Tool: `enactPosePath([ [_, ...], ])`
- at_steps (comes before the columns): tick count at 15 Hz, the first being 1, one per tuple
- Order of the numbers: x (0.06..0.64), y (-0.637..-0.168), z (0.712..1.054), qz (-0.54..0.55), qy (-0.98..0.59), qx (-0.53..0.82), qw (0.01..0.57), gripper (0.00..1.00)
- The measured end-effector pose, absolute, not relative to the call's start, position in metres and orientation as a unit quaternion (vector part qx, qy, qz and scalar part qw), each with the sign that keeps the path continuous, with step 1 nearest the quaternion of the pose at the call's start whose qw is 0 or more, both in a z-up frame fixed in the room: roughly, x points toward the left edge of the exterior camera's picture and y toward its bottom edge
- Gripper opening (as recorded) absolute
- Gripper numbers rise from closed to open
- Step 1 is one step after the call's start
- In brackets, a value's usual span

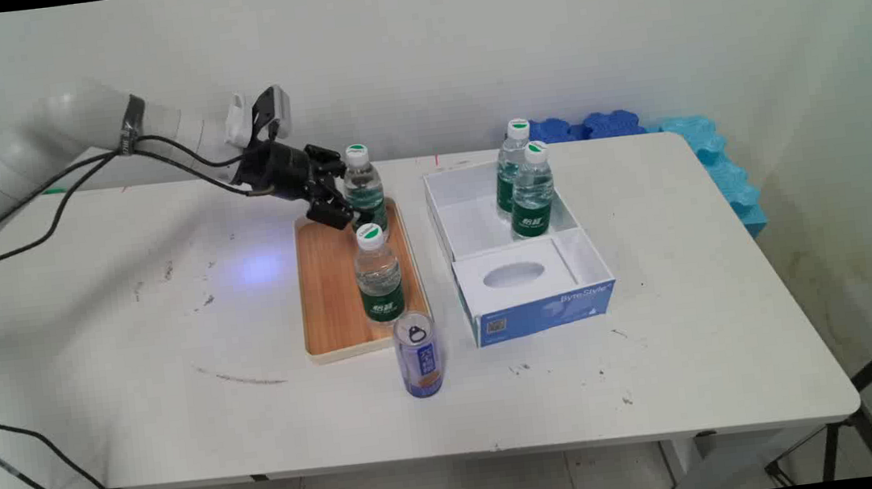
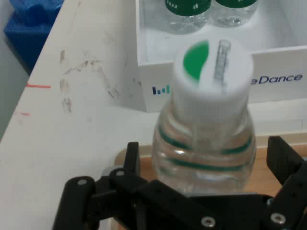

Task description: Pick up the green bottle from the white box

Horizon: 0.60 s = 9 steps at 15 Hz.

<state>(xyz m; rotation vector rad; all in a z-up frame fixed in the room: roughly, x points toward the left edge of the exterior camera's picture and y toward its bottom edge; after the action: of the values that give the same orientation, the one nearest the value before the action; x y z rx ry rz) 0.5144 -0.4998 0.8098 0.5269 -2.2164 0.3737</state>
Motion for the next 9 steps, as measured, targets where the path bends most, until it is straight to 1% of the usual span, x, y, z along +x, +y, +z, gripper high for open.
enactPosePath([
  [3,0.512,-0.5,0.819,0.148,-0.873,0.211,0.413,1.0],
  [6,0.509,-0.498,0.843,0.141,-0.87,0.216,0.421,1.0],
  [9,0.506,-0.497,0.879,0.139,-0.867,0.215,0.427,1.0],
])
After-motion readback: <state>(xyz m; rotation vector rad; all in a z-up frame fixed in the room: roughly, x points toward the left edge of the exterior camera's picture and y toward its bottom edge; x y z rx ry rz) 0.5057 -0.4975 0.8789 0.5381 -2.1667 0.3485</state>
